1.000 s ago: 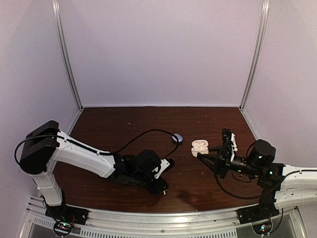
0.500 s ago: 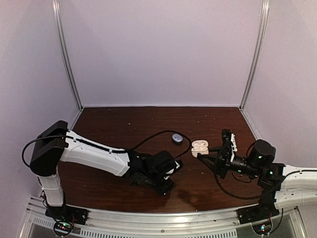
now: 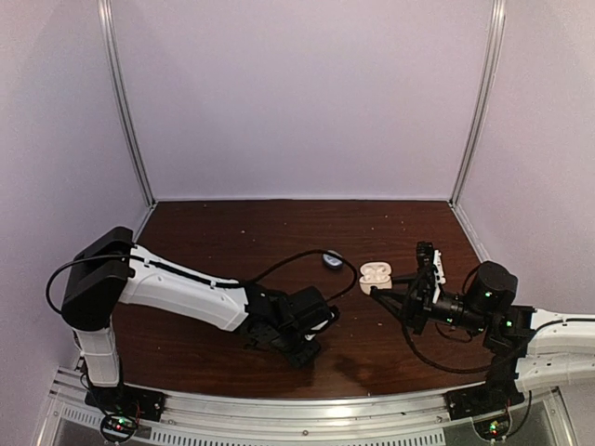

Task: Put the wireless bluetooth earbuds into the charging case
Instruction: Pick up the right earbud from the center of the board.

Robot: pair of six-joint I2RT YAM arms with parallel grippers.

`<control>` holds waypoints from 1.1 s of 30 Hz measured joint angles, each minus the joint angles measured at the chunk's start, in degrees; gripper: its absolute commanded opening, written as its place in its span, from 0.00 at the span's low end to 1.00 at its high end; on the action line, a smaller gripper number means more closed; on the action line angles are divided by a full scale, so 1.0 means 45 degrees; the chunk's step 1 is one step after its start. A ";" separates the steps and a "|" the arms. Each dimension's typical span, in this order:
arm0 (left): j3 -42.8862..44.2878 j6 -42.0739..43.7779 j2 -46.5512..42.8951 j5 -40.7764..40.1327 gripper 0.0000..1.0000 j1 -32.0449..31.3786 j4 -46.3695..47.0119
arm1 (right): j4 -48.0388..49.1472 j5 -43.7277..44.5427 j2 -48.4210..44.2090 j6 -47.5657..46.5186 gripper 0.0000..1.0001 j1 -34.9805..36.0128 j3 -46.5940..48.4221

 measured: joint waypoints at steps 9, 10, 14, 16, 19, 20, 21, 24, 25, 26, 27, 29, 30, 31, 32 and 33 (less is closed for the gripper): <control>-0.0010 0.0034 0.0058 0.0049 0.31 0.0000 -0.0155 | -0.0010 0.0000 -0.0083 0.0000 0.00 -0.0005 0.0000; -0.0015 0.0063 0.0058 0.0049 0.30 0.0000 -0.0160 | -0.0005 0.0000 -0.0083 0.0000 0.00 -0.0005 0.0000; 0.0005 0.0306 0.0058 0.0058 0.29 0.0010 -0.0272 | -0.0010 0.0000 -0.0083 0.0000 0.00 -0.0010 0.0000; 0.0131 0.0447 0.0078 0.0146 0.28 0.0024 -0.0544 | -0.0010 0.0000 -0.0083 0.0000 0.00 -0.0019 0.0000; 0.0602 0.0612 0.0277 0.0321 0.27 0.0058 -0.0991 | -0.0024 0.0000 -0.0092 0.0000 0.00 -0.0029 0.0000; 0.0709 0.0636 0.0335 0.0355 0.26 0.0058 -0.1073 | -0.0029 0.0000 -0.0092 0.0000 0.00 -0.0029 0.0000; 0.0826 0.0670 0.0403 0.0408 0.26 0.0068 -0.1190 | -0.0029 0.0000 -0.0097 0.0000 0.00 -0.0029 0.0000; 0.1044 0.0733 0.0583 0.0627 0.24 0.0126 -0.1515 | -0.0044 0.0000 -0.0141 0.0000 0.00 -0.0029 0.0000; 0.1083 0.0763 0.0593 0.0685 0.24 0.0160 -0.1549 | -0.0044 0.0000 -0.0151 0.0000 0.00 -0.0029 0.0000; 0.1088 0.0772 0.0612 0.0767 0.24 0.0204 -0.1569 | -0.0044 0.0000 -0.0155 0.0000 0.00 -0.0029 0.0000; 0.1107 0.0787 0.0612 0.0831 0.24 0.0238 -0.1588 | -0.0044 0.0000 -0.0155 0.0000 0.00 -0.0029 0.0000; 0.1156 0.0821 0.0636 0.0918 0.24 0.0301 -0.1632 | -0.0068 0.0000 -0.0175 0.0000 0.00 -0.0029 0.0000; 0.1175 0.0826 0.0641 0.0947 0.24 0.0316 -0.1666 | -0.0092 0.0000 -0.0199 0.0000 0.00 -0.0029 0.0000; 0.1190 0.0845 0.0656 0.0962 0.23 0.0325 -0.1695 | -0.0102 0.0000 -0.0214 0.0000 0.00 -0.0029 0.0000; 0.1229 0.0874 0.0675 0.0971 0.21 0.0335 -0.1724 | -0.0107 0.0000 -0.0238 0.0000 0.00 -0.0029 0.0000; 0.1258 0.0908 0.0695 0.0981 0.20 0.0335 -0.1758 | -0.0121 0.0000 -0.0272 0.0000 0.00 -0.0029 0.0000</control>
